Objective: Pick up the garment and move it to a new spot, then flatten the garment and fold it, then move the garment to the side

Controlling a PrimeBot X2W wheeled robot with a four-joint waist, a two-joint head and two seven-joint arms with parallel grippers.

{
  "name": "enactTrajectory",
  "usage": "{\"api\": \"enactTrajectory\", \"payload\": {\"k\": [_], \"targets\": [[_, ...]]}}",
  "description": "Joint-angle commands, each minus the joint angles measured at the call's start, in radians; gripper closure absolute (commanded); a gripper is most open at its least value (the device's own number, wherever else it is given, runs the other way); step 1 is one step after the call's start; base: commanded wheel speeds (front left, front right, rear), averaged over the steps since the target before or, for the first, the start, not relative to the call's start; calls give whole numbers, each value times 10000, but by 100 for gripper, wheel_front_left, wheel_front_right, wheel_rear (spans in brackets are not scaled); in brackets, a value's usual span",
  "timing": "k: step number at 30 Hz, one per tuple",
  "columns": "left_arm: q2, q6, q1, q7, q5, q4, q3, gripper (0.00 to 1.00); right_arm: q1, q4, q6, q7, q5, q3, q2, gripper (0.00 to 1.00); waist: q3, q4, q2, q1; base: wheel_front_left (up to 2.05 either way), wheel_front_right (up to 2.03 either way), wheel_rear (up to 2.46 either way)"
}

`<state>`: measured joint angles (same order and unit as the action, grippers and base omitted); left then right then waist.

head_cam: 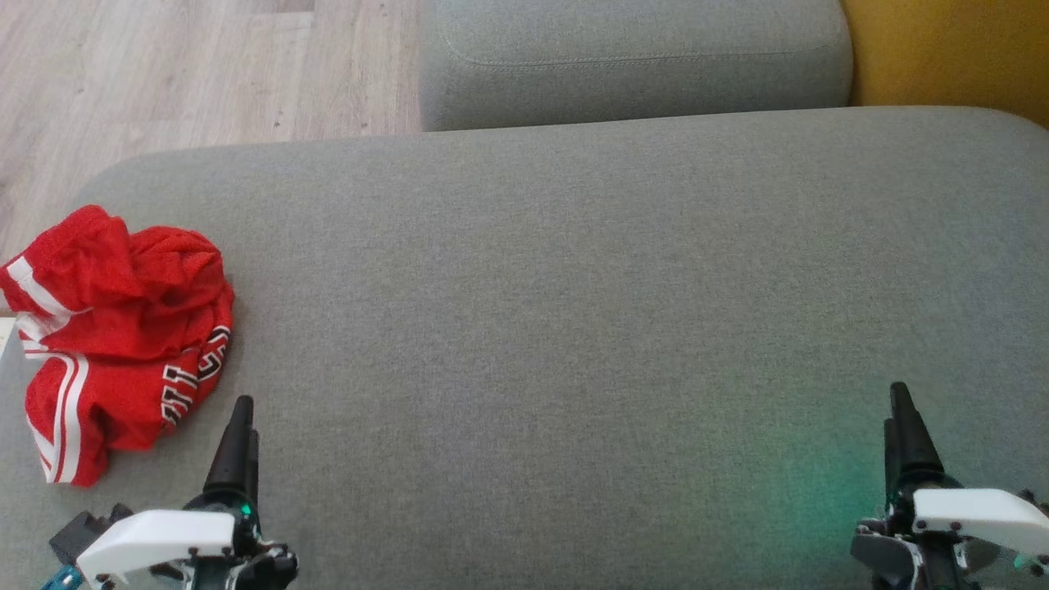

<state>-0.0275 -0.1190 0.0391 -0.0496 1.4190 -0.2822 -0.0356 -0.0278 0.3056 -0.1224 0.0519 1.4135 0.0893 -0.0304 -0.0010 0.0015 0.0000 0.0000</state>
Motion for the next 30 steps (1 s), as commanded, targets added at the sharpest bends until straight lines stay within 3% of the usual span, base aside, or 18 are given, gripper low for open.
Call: {"api": "enactTrajectory", "payload": {"k": [1,12,30], "targets": [[-133,-41,-357,112,-457,483,27,0,390,-504,-16,-109,-407,-127,-81,0,-1,10,0,0,0,0,0],[-151,157,-178,433,-2364,905,344,0,184,-717,-23,-432,-2106,-554,-94,0,-57,67,0,0,0,0,0],[-222,356,-30,931,-4438,1345,770,0,144,-934,-34,-934,-4485,-1368,-114,0,-127,85,0,0,0,0,0]]}}
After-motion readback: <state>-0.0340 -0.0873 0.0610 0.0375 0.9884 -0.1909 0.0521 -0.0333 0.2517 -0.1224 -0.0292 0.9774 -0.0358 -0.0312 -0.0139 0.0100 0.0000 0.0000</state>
